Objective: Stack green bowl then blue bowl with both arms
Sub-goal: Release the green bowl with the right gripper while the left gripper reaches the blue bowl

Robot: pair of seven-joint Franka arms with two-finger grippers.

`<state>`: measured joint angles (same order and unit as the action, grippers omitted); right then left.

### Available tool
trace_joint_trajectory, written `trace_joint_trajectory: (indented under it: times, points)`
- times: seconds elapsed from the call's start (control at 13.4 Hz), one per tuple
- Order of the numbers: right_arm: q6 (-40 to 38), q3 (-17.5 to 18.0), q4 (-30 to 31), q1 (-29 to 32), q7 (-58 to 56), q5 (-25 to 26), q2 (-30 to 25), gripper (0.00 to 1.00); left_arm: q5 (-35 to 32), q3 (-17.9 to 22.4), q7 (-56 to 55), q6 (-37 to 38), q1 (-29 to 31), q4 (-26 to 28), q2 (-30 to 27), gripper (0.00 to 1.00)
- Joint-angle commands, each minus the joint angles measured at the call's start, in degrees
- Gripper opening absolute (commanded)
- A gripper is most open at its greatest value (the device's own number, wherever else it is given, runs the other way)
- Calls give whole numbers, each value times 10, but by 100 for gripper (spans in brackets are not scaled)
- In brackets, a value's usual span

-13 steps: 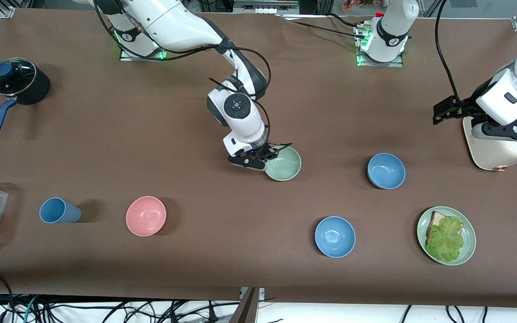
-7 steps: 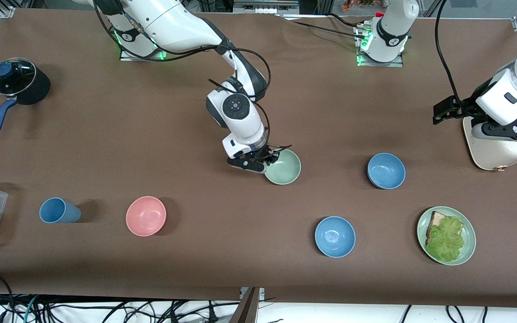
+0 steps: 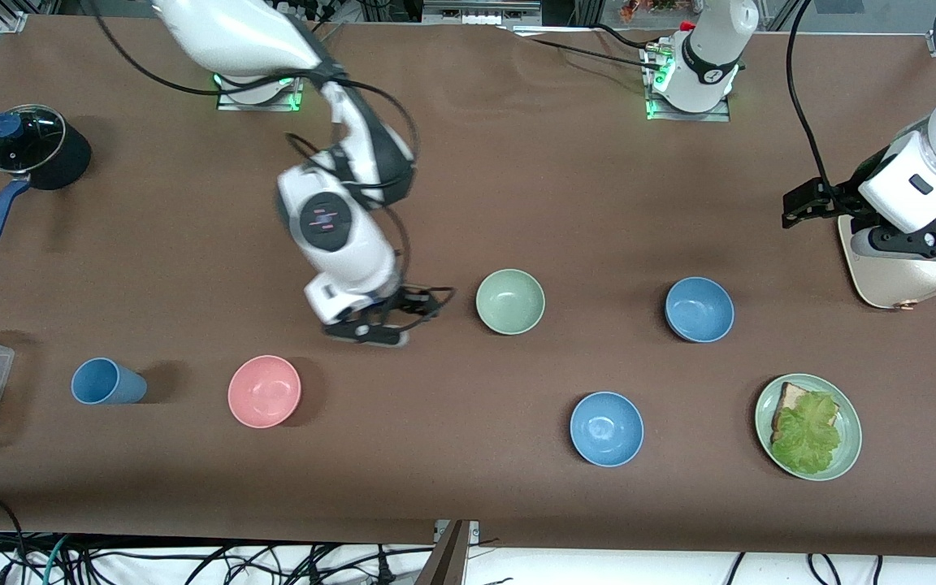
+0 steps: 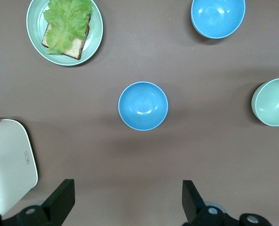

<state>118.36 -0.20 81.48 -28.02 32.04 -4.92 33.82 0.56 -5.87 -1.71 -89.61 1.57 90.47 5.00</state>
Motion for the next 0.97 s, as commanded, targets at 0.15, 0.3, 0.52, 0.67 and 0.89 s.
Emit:
trace_joint_trajectory:
  times: [0.15,0.3,0.52,0.67,0.89]
  points:
    - [-136,-50,37,36,-149,-8,-115,100,1,1,22,13,5,-10,29,100]
    - [-171,-84,60,35,-205,-8,-167,100,-35,-3,23,17,5,-7,69,100]
    - [-203,-62,99,87,-225,2,-237,100,-40,0,34,-107,17,17,134,100]
    - [-219,-8,109,165,-263,21,-260,100,-40,0,67,-178,23,37,171,100]
    - [-218,10,162,221,-280,24,-307,100,-33,-3,72,-287,23,143,179,100]
